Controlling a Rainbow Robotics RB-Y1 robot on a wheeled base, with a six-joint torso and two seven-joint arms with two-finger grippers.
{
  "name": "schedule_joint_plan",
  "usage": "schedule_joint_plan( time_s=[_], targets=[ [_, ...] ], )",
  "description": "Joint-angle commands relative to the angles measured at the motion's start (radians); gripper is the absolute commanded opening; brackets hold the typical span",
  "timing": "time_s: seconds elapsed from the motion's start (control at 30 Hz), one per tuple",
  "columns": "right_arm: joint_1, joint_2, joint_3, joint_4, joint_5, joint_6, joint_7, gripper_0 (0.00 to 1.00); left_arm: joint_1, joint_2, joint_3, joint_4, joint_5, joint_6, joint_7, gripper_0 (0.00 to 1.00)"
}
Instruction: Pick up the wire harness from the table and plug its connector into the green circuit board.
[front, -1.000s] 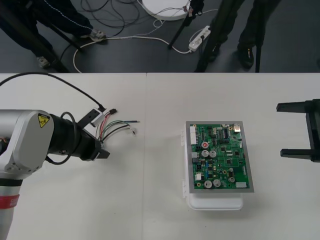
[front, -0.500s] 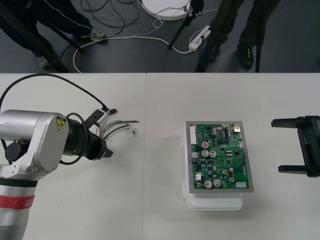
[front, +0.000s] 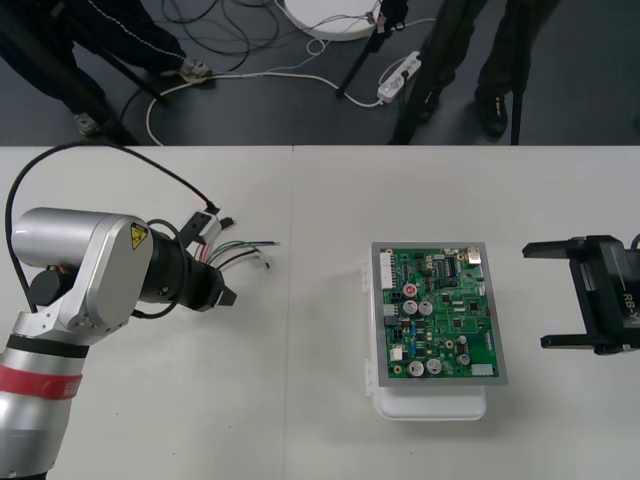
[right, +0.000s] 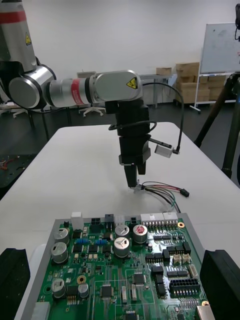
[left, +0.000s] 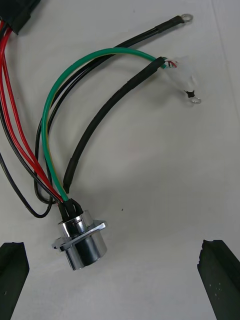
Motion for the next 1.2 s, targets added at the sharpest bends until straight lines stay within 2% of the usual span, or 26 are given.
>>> schedule_joint_plan(
  time_s=[0.03,0.47,0.87,1.2],
  targets=[
    [-0.058,-0.041,0.077,0.021,-0.055,-0.036,0.054,1.00,-0.059,-0.018,-0.012,0.058,-0.006,-0.036,0.012,1.00],
    [-0.058,-0.069,0.129,0.035,-0.120,-0.101,0.075,1.00,-0.065,-0.018,0.014,0.072,-0.008,-0.036,0.014,1.00],
    [-0.047,-0.080,0.136,0.058,-0.184,-0.084,0.246,1.00,-0.133,-0.018,0.021,0.219,-0.008,0.045,0.012,1.00],
    [-0.047,-0.095,0.174,0.050,-0.232,-0.085,0.265,1.00,-0.145,-0.012,0.023,0.241,-0.008,0.086,0.012,1.00]
  ],
)
